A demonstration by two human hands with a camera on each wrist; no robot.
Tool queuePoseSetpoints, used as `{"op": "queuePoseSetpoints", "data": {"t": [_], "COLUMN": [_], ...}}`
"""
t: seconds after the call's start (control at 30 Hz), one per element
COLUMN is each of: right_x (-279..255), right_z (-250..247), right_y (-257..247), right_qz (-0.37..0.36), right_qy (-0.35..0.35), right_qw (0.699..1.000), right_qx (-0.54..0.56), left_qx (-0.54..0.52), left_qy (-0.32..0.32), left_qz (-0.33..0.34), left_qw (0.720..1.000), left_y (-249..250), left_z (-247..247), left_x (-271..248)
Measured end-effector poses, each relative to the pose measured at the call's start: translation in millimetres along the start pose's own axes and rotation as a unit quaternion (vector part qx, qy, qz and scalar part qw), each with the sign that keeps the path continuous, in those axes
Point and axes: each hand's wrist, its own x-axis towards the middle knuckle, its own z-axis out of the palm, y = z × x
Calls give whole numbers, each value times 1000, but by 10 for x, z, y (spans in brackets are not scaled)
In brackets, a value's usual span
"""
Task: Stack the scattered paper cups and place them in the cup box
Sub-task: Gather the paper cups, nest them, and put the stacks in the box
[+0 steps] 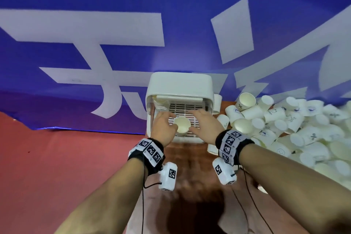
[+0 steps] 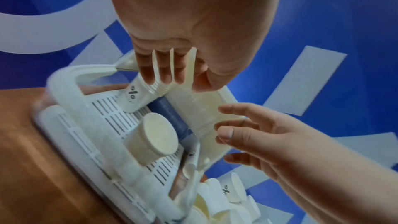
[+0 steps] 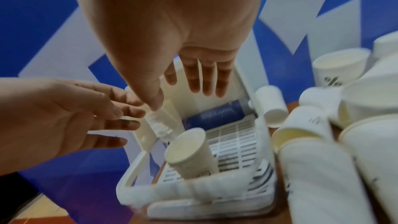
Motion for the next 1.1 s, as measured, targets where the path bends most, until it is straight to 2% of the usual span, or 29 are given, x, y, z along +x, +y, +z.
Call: {"op": "queuePoseSetpoints", "data": {"t": [0.23,0.33,0.43,0.77,0.93,1.1], "right_x": [-586,-862,-1207,-2824,-3519,-4044], "right_z": [-563,-739,-899,-1454,-1555,-1609], "right_y": [345,591,900,2629,3387,3985], "right_qz": [12,17,29,127,165,217], "right_qy": [63,78,99,118,111,106], "right_qw": [998,996,994,983,977,967], "right_qx": [23,26,38,58,72,80], "left_qx": [-4,-9,-3,32,58,87], "left_qy": [-17,-18,-48,-136,-165,-191], "left_qz": [80,100,107,140,159,143], "left_qw": [997,995,993,980,972,967], "left_y": [762,1025,1338,2533,2924,3217], "left_z": [307,545,897,2563,3286,3807], "left_x": [-282,-422,-606,-1449,-1816,-2085]}}
